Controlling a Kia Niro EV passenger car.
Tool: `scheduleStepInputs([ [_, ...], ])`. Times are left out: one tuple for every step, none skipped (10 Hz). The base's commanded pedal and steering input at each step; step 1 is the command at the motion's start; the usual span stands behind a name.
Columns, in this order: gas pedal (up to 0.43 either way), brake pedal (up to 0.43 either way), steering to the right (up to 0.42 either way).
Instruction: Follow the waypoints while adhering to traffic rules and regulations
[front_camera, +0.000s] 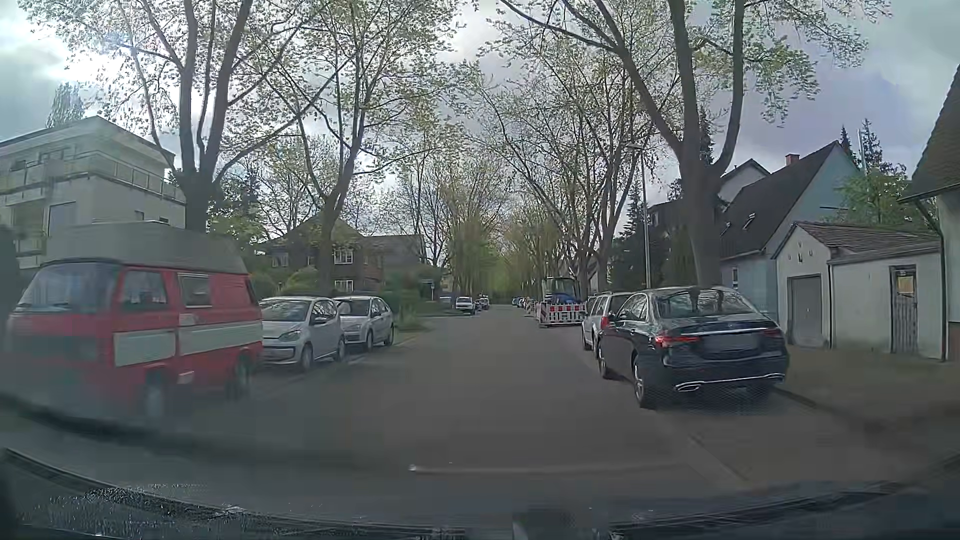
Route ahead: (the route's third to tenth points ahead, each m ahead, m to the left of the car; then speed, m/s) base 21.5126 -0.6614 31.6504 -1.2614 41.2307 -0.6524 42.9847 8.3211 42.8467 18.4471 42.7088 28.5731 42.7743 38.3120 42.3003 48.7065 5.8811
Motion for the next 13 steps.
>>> scheduleStepInputs([
  [0.11,0.0,0.004],
  [0.098,0.0,0.008],
  [0.087,0.0,0.01],
  [0.087,0.0,0.012],
  [0.087,0.0,0.013],
  [0.087,0.0,0.014],
  [0.087,0.0,0.013],
  [0.087,0.0,0.014],
  [0.087,0.0,0.014],
  [0.079,0.0,0.014],
  [0.067,0.0,0.014],
  [0.059,0.0,0.012],
  [0.059,0.0,0.011],
])
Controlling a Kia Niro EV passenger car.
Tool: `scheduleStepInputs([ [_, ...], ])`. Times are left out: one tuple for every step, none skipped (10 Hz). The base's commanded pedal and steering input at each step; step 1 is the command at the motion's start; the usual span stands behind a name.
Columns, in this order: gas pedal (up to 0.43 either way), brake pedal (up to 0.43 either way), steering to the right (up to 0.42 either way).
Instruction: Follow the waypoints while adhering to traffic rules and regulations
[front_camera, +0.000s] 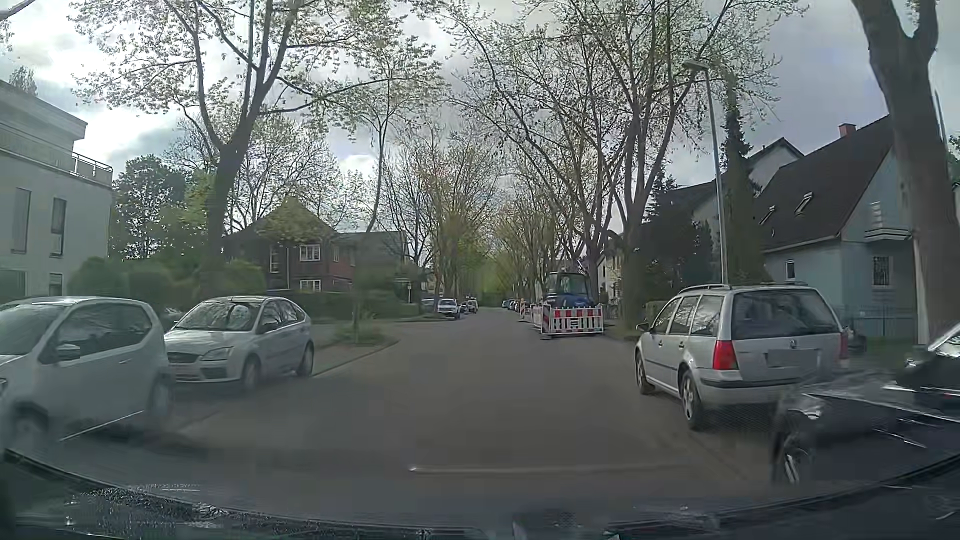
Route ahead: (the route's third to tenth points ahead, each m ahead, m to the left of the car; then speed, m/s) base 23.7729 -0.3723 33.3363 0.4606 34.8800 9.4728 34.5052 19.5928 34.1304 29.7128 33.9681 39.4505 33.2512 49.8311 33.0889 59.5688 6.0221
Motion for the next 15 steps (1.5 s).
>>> scheduleStepInputs([
  [0.059,0.0,0.011],
  [0.059,0.0,0.009],
  [0.059,0.0,0.008],
  [0.059,0.0,0.007],
  [0.059,0.0,0.005],
  [0.059,0.0,0.005],
  [0.059,0.0,0.004],
  [0.059,0.0,0.003],
  [0.047,0.0,0.0],
  [0.039,0.0,-0.001],
  [0.028,0.0,-0.003],
  [0.02,0.0,-0.004],
  [0.008,0.0,-0.004],
  [0.0,0.0,-0.004],
  [0.0,0.0,-0.004],
])
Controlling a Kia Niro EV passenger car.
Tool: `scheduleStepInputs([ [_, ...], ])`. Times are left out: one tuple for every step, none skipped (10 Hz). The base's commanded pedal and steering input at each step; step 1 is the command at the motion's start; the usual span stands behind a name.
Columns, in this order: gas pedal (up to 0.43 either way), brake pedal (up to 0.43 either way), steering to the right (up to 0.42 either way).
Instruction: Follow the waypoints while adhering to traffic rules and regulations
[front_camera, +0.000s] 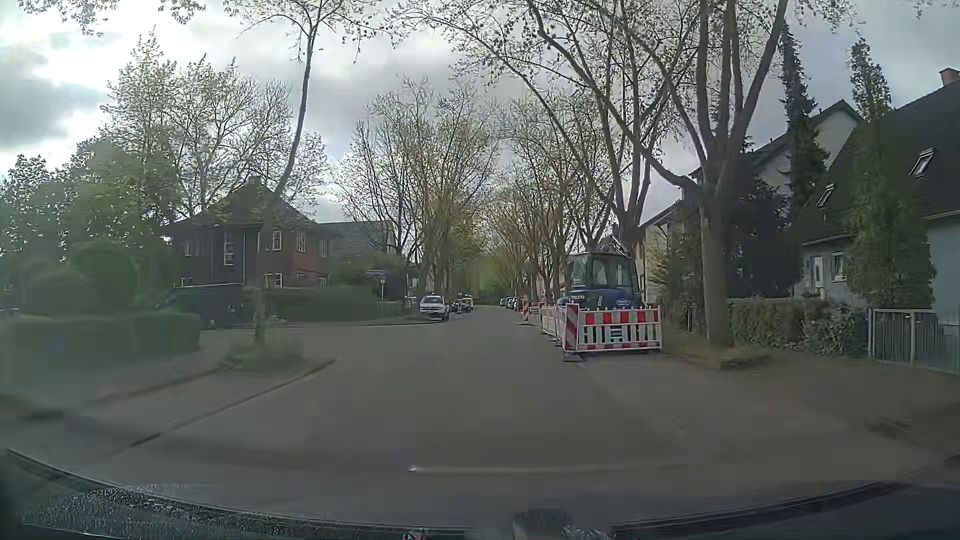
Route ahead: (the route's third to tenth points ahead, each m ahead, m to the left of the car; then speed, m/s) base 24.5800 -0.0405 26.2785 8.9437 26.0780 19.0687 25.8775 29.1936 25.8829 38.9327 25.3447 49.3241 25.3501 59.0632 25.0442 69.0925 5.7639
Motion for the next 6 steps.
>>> scheduleStepInputs([
  [0.0,0.0,-0.004],
  [0.0,0.0,-0.004],
  [0.0,0.0,-0.004],
  [0.0,0.0,-0.005],
  [0.0,0.0,-0.005],
  [0.0,0.0,-0.005],
])
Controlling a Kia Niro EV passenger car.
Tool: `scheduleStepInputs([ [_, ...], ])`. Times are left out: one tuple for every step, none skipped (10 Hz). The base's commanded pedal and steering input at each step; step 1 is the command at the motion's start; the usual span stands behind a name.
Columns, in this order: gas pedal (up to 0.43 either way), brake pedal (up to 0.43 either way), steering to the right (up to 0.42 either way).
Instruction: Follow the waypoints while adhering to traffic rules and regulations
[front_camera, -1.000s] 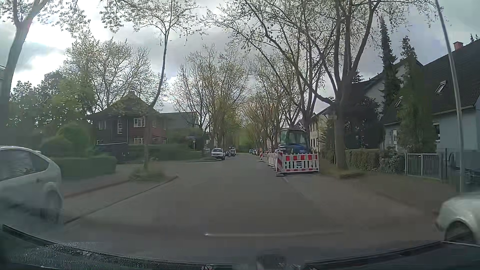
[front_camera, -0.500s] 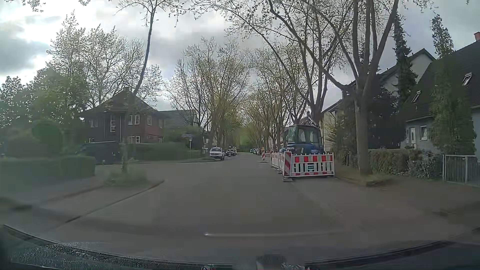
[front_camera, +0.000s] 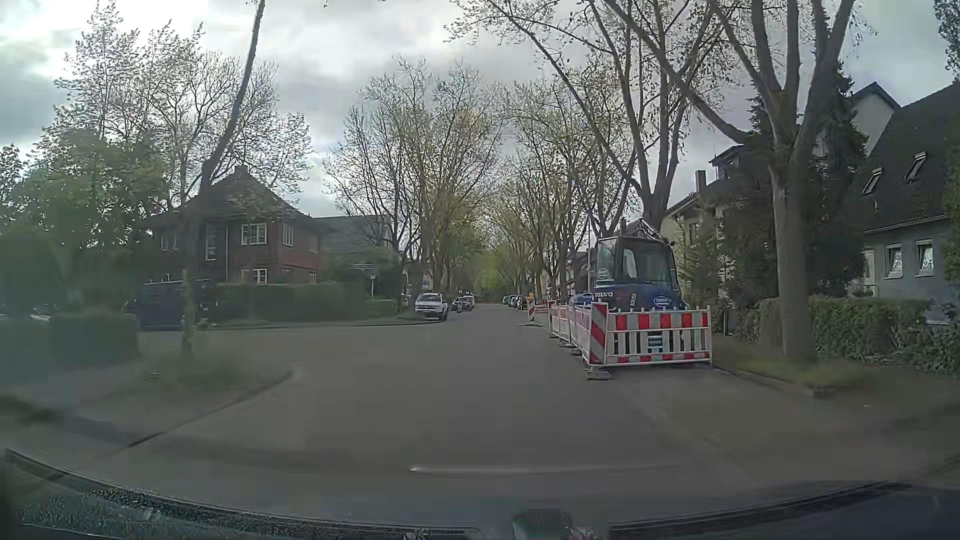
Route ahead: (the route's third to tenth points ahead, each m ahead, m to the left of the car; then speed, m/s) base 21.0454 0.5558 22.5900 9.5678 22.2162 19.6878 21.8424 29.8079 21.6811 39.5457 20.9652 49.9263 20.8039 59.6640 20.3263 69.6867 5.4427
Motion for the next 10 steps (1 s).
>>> scheduleStepInputs([
  [0.0,0.0,-0.005],
  [0.0,0.0,-0.005],
  [0.0,0.0,-0.005],
  [0.0,0.0,-0.005],
  [0.0,0.0,-0.005],
  [0.0,0.0,-0.005],
  [0.0,0.0,-0.006],
  [0.0,0.0,-0.005],
  [0.0,0.0,-0.005],
  [0.0,0.0,-0.001],
])
